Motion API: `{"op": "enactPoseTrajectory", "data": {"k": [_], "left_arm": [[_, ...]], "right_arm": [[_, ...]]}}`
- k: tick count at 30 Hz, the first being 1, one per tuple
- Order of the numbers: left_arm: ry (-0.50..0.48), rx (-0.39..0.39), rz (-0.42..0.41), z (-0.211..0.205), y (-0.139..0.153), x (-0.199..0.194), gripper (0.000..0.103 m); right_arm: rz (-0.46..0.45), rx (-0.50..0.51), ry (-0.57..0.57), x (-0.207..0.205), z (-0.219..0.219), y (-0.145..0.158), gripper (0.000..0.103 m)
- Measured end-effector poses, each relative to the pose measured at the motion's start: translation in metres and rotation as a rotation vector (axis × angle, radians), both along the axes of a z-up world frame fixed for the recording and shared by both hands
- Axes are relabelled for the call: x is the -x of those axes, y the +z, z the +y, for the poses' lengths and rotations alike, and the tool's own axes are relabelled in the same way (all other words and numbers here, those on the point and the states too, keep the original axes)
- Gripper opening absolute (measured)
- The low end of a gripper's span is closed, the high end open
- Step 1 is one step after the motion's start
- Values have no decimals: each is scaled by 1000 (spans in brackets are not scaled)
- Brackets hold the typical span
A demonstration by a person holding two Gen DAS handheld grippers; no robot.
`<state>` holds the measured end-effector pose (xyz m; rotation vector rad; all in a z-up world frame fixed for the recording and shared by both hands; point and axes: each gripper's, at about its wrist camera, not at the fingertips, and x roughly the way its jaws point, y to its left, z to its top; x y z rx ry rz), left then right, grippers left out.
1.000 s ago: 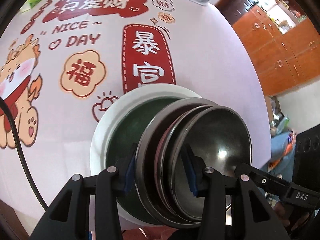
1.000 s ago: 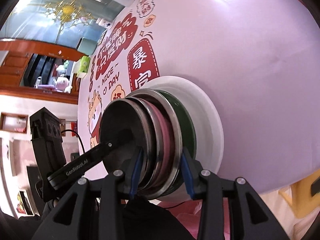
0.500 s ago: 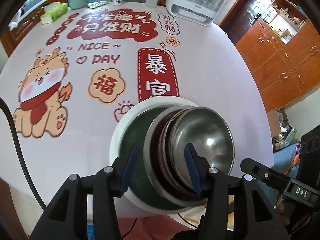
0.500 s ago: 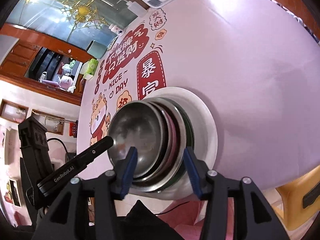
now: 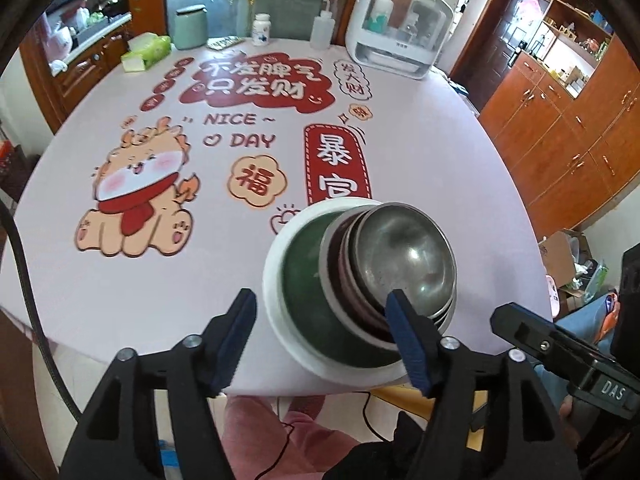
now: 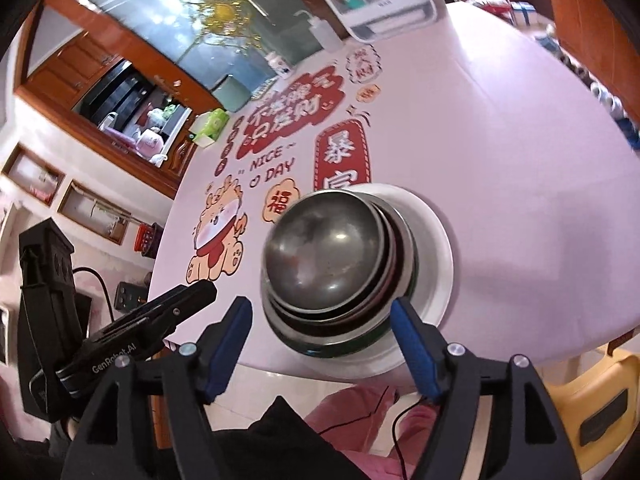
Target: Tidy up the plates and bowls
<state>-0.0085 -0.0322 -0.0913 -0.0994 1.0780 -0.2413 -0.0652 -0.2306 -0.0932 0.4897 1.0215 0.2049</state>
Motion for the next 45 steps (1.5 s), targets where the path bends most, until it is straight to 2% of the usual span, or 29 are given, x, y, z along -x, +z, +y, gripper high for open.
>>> {"op": "enactPoseTrajectory", "data": {"k": [7, 13, 16, 22, 27, 29, 33, 36, 45], "left_arm": [[50, 5, -89, 17, 32, 21, 75], [57, -12, -111, 12, 45, 34, 78], [61, -48, -140, 7, 48, 42, 79], [100, -103, -186, 7, 53, 51, 80], [153, -140, -225, 12, 61, 54, 88], [162, -143, -239, 13, 63, 56, 94], [163, -164, -248, 12, 63, 57, 95], [165, -183, -247, 10, 63, 58, 102], [173, -196, -214, 9, 58, 60, 102]], "right_arm": [[-78, 35, -7, 19, 6, 34, 87], [-103, 121, -2, 35, 18, 54, 90], [-107, 141, 4, 45, 24, 56, 90], [-86, 249, -46, 56, 33, 56, 93], [-87, 309, -84, 58, 34, 59, 100], [-92, 312, -89, 59, 34, 59, 103], [-93, 312, -66, 57, 38, 58, 103], [-86, 319, -45, 55, 42, 57, 103], [-56, 296, -11, 50, 44, 50, 103]]}}
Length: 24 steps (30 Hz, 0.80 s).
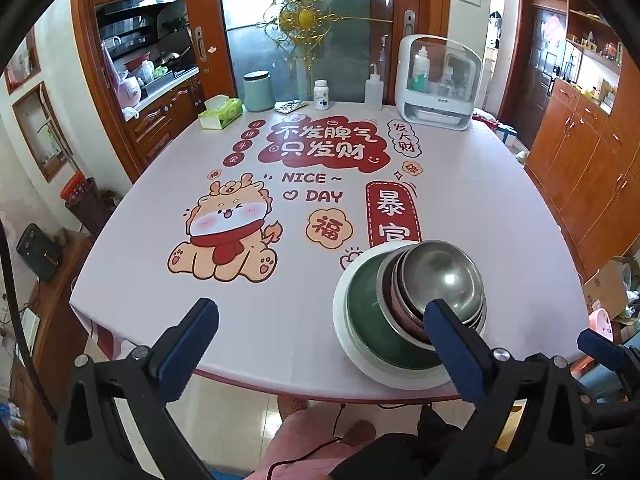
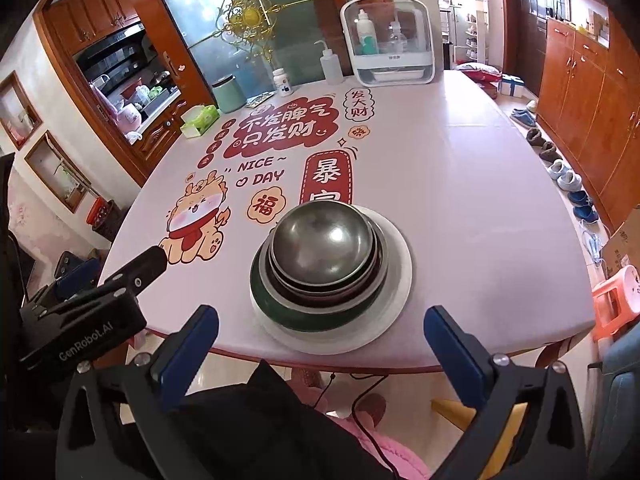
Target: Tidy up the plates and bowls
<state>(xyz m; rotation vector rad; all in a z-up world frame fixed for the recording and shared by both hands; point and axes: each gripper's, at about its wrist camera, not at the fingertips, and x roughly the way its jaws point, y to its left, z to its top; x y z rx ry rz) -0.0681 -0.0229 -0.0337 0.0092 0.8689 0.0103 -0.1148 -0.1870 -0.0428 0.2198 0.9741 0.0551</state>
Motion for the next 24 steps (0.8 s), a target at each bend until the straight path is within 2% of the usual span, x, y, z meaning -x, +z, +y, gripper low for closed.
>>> {"op": "enactPoseTrajectory", "data": {"k": [7, 24], "left_arm": [[-2, -14, -11, 0, 2, 2, 102], [-38, -14, -17, -8, 4, -1, 102]], "right_arm": [[30, -21, 17, -5, 2, -5, 103], [28, -29, -9, -3, -4, -4, 103]]}}
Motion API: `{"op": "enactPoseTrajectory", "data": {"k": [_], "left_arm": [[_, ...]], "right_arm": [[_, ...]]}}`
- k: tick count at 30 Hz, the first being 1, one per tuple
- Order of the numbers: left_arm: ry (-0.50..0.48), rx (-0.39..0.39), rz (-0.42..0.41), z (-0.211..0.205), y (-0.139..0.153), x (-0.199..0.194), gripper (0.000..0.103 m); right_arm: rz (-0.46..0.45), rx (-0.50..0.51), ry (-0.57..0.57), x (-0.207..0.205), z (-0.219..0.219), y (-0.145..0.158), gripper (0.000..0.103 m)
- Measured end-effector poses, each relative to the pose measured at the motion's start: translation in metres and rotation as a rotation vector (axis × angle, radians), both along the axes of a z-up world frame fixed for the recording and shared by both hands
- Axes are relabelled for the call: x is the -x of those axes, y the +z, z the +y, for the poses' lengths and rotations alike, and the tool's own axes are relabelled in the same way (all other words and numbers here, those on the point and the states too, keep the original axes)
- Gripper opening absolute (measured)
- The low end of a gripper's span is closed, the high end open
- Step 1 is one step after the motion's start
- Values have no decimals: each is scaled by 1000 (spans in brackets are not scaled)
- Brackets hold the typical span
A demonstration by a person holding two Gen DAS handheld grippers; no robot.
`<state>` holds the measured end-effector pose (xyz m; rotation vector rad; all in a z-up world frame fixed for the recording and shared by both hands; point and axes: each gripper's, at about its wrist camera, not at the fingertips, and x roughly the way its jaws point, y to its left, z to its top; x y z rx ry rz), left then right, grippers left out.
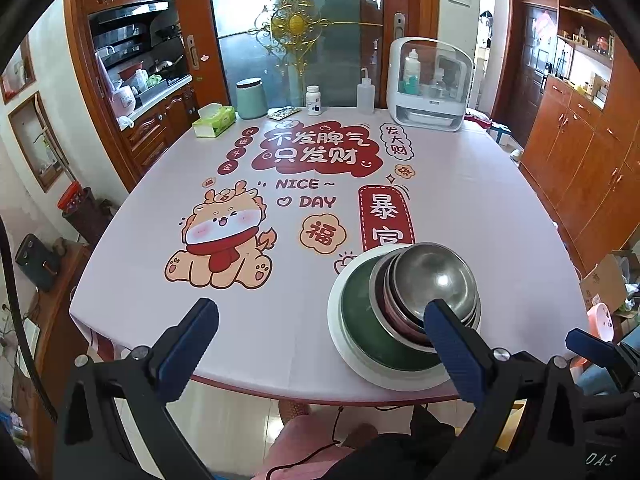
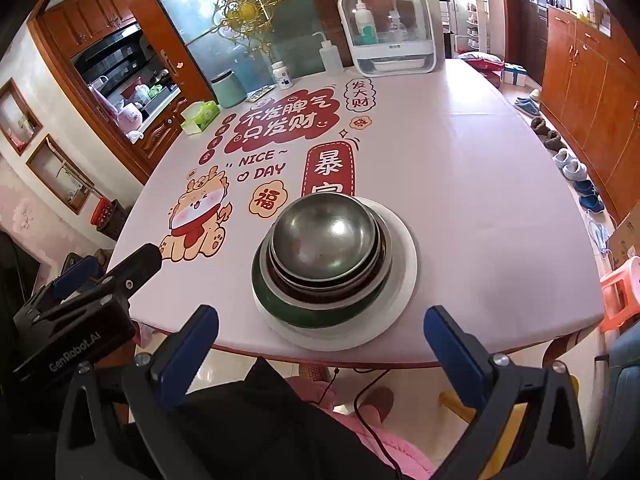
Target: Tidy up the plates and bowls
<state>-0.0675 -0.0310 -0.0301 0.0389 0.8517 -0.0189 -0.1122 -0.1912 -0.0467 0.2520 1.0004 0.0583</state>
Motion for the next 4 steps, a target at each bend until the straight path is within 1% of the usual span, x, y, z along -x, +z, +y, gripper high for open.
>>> {"op": "enactPoseTrajectory", "data": {"k": [4], "left_arm": [[-1, 0, 0, -1, 0, 0, 102]], "right_arm": [[1, -2, 3, 0, 0, 0, 103]]}}
